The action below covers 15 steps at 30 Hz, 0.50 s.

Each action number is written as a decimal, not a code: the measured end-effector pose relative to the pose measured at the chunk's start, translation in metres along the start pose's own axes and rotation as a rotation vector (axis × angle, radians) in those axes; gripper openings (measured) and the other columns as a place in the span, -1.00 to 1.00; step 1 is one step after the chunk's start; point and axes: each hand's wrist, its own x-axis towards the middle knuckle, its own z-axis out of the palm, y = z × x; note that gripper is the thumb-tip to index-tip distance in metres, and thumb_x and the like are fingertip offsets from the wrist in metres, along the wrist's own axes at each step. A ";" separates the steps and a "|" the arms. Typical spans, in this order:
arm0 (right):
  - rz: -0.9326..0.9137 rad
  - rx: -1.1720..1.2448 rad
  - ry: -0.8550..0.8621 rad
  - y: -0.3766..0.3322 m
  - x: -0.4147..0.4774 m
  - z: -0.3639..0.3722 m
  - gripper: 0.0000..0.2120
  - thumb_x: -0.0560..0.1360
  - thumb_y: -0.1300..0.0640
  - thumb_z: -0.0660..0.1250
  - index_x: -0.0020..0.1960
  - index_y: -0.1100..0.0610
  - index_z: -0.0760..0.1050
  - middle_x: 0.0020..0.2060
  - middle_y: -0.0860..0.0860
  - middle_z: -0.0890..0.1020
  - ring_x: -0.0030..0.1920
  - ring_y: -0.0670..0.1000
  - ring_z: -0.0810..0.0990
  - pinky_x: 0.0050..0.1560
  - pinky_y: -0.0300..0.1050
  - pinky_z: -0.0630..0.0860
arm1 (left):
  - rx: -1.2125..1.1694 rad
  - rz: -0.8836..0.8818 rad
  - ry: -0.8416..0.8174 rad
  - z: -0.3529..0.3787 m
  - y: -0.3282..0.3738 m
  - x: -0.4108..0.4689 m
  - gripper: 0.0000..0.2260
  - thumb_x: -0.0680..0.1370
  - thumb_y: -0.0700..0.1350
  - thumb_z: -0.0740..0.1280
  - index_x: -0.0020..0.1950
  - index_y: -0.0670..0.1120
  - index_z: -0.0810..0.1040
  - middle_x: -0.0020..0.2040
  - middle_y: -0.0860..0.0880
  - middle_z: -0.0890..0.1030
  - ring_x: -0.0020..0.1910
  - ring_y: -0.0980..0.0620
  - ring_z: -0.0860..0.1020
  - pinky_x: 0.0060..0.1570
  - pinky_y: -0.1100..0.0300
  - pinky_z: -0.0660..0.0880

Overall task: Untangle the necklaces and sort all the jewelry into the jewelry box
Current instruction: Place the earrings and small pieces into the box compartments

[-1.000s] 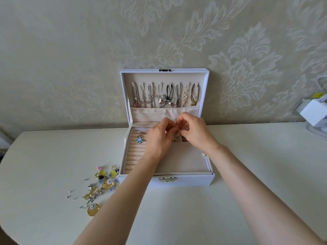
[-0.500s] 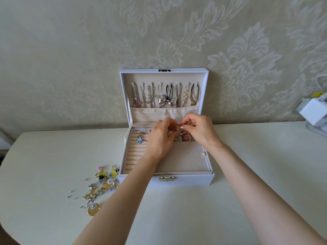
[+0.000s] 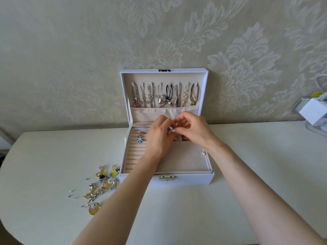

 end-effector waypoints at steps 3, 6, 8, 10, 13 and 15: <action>0.003 0.009 -0.009 0.002 0.003 -0.002 -0.77 0.33 0.25 0.52 -0.11 0.05 0.54 -0.29 -0.03 0.57 -0.27 -0.01 0.54 -0.16 -0.05 0.54 | -0.105 -0.033 -0.036 -0.002 0.002 -0.001 -0.89 0.40 -0.29 0.39 -0.14 -0.18 0.50 -0.22 0.01 0.50 -0.34 0.08 0.41 -0.33 0.17 0.39; 0.016 0.024 0.009 0.004 0.003 -0.004 -0.75 0.35 0.30 0.49 -0.21 -0.02 0.53 -0.29 0.07 0.59 -0.33 0.03 0.54 -0.20 0.04 0.58 | -0.211 -0.119 -0.064 -0.004 0.007 -0.001 -0.80 0.40 -0.29 0.44 -0.13 -0.13 0.43 -0.30 0.11 0.48 -0.36 0.19 0.42 -0.34 0.40 0.34; 0.034 0.033 0.022 0.004 0.002 -0.006 -0.70 0.38 0.35 0.45 -0.24 -0.04 0.52 -0.26 0.15 0.60 -0.41 -0.03 0.53 -0.27 0.01 0.60 | -0.279 -0.150 -0.080 -0.003 0.007 -0.002 -0.81 0.40 -0.30 0.44 -0.13 -0.14 0.45 -0.28 0.05 0.55 -0.32 0.08 0.49 -0.27 0.31 0.42; 0.034 0.016 0.026 0.006 0.001 -0.007 -0.69 0.39 0.38 0.41 -0.23 -0.04 0.51 -0.27 0.16 0.60 -0.41 -0.02 0.54 -0.27 0.01 0.61 | -0.284 -0.139 -0.089 -0.003 0.007 -0.002 -0.86 0.42 -0.29 0.43 -0.11 -0.17 0.50 -0.24 -0.02 0.61 -0.26 0.01 0.54 -0.22 0.21 0.47; -0.012 -0.119 0.022 0.014 0.002 -0.006 -0.76 0.39 0.36 0.39 -0.16 0.02 0.52 -0.28 0.07 0.61 -0.30 0.08 0.61 -0.16 0.05 0.61 | -0.128 -0.088 -0.075 0.000 0.003 -0.002 -0.87 0.41 -0.23 0.44 -0.09 -0.15 0.55 -0.18 -0.02 0.62 -0.19 -0.02 0.54 -0.20 0.14 0.44; -0.047 -0.236 0.018 0.019 0.003 -0.006 -0.79 0.37 0.33 0.39 -0.08 0.06 0.56 -0.25 0.01 0.62 -0.23 0.06 0.59 -0.11 0.03 0.58 | 0.001 -0.028 -0.058 0.002 0.002 -0.001 -0.86 0.39 -0.19 0.46 -0.09 -0.12 0.57 -0.18 0.03 0.63 -0.14 -0.03 0.53 -0.15 0.15 0.34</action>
